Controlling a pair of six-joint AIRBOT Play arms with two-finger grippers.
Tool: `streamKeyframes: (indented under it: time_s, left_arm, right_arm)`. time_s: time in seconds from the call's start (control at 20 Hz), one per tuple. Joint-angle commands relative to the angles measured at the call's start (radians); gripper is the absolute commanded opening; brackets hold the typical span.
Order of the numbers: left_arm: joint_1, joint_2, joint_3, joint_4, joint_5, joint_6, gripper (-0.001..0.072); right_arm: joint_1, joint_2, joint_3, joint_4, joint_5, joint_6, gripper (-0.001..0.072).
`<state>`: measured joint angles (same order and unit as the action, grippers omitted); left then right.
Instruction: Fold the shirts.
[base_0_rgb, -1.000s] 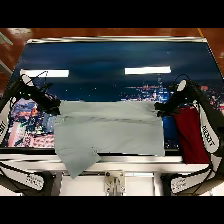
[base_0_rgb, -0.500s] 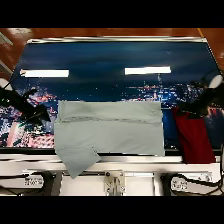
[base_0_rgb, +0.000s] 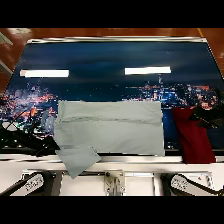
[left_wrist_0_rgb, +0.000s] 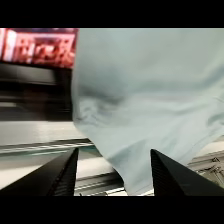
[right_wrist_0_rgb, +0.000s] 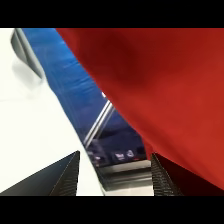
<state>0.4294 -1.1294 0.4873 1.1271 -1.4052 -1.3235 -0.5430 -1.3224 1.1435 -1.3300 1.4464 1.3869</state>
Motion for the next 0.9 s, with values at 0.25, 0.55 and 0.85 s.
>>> streamKeyframes:
  time_s: [0.25,0.55,0.85]
  left_arm:
    - [-0.077,-0.003,-0.082,-0.047,0.109,-0.016,0.0537]
    - [-0.158,-0.087,-0.094,-0.055,0.154,-0.053,0.0464]
    - [-0.179,-0.092,-0.09,-0.058,0.18,-0.078,0.0036]
  right_arm:
    - [-0.01,0.006,-0.01,0.012,-0.066,-0.009,0.0574]
    - [-0.01,0.006,-0.01,0.011,-0.071,-0.012,0.0574]
    - [-0.01,0.004,-0.167,0.083,0.077,-0.082,0.0574]
